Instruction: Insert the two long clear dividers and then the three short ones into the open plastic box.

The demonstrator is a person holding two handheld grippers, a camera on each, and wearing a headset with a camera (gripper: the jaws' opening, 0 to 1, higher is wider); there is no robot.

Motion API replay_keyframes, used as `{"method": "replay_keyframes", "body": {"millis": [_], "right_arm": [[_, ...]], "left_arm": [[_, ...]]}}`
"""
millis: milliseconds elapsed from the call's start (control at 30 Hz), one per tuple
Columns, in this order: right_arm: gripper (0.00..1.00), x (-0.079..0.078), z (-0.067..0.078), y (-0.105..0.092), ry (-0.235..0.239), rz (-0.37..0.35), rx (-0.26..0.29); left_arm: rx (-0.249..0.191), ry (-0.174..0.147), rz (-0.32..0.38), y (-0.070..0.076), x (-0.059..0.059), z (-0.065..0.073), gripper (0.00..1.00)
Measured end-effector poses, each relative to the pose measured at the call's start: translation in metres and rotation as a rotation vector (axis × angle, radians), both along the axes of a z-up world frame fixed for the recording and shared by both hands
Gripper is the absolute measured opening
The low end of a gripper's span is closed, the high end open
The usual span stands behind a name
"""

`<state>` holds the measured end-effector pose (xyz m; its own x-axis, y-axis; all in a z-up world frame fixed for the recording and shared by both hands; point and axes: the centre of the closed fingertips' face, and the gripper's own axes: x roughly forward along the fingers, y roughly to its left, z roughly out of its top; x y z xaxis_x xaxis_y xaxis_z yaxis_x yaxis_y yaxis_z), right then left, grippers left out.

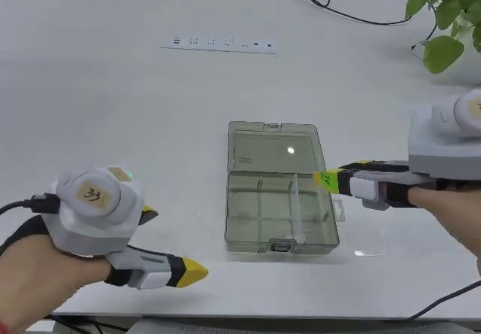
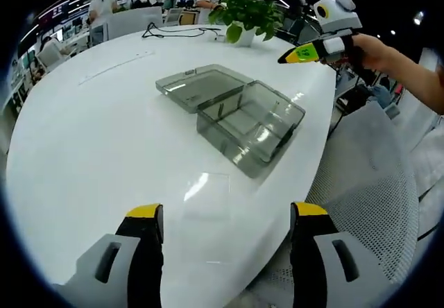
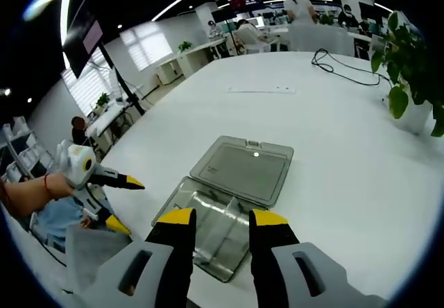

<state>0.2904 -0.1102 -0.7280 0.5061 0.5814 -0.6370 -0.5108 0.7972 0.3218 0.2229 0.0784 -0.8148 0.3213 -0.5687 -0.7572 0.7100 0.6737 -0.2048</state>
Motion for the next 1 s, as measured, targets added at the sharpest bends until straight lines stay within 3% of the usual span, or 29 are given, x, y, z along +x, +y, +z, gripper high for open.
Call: {"method": "replay_keyframes", "body": {"millis": [267, 533, 833, 1000], "right_arm": [[0.39, -0.005, 0.015, -0.008, -0.101, 0.095, -0.018], [0.44, -0.015, 0.019, -0.010, -0.151, 0.166, -0.020], [0.47, -0.025, 0.025, -0.012, -0.243, 0.244, -0.028], [0.47, -0.032, 0.026, -0.015, -0.257, 0.262, -0.029]], "left_arm": [[0.054, 0.048, 0.033, 0.010, -0.003, -0.012, 0.71], [0.097, 0.074, 0.052, 0.019, -0.007, -0.021, 0.67], [0.143, 0.088, 0.042, 0.023, -0.009, -0.027, 0.63], [0.162, 0.088, 0.031, 0.021, -0.006, -0.029, 0.61]]}}
